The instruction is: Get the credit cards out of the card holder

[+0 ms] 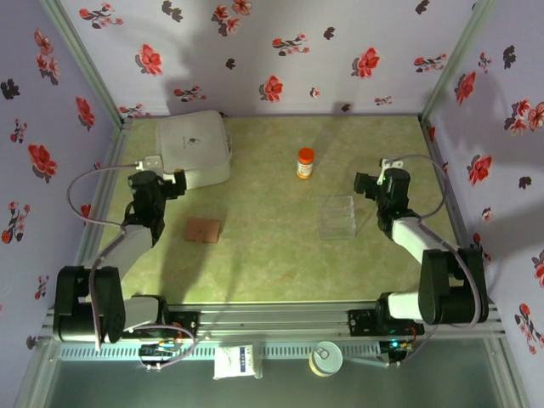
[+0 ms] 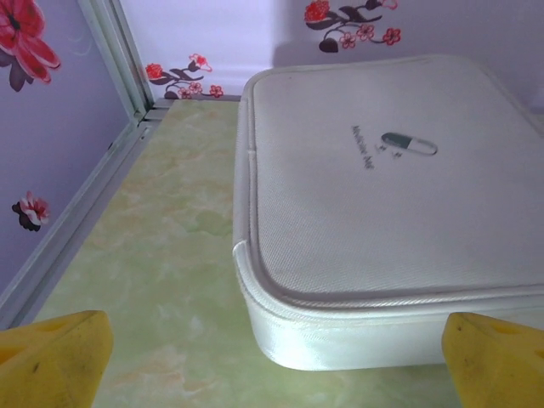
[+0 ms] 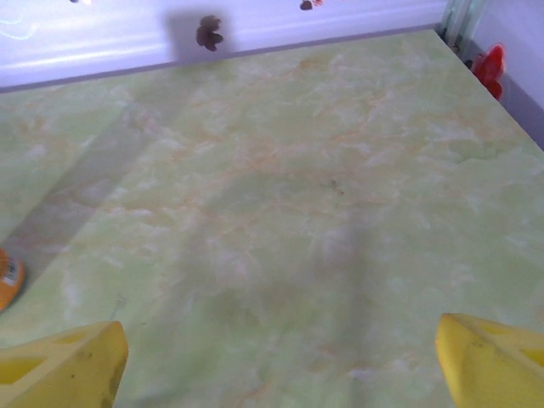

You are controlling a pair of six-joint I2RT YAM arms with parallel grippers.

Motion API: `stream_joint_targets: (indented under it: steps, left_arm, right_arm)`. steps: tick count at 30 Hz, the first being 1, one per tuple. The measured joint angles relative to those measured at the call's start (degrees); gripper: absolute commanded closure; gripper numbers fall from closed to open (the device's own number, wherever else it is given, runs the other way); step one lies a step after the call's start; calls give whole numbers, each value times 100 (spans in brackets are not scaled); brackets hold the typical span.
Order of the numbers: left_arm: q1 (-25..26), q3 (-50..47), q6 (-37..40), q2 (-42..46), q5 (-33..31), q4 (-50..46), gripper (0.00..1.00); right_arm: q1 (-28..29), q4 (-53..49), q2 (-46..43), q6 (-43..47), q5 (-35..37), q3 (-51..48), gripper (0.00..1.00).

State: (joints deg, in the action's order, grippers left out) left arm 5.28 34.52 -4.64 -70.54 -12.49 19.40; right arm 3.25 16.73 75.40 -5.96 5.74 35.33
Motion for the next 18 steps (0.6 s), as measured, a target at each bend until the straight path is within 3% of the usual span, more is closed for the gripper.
stream_joint_targets:
  steps: [5,11,18]
  left_arm:
    - [46,804,-525,142,11,-1410,0]
    - [46,1679,-1043,173,232,-3123,0]
    - [46,2798,-1049,-66,560,-4741,0]
  right_arm:
    - [192,-1370,-387,-308,-133,590,20]
    - [352,-2894,-507,-640,-503,1104,46]
    - [396,-3978,-289,-855,-981,1392,62]
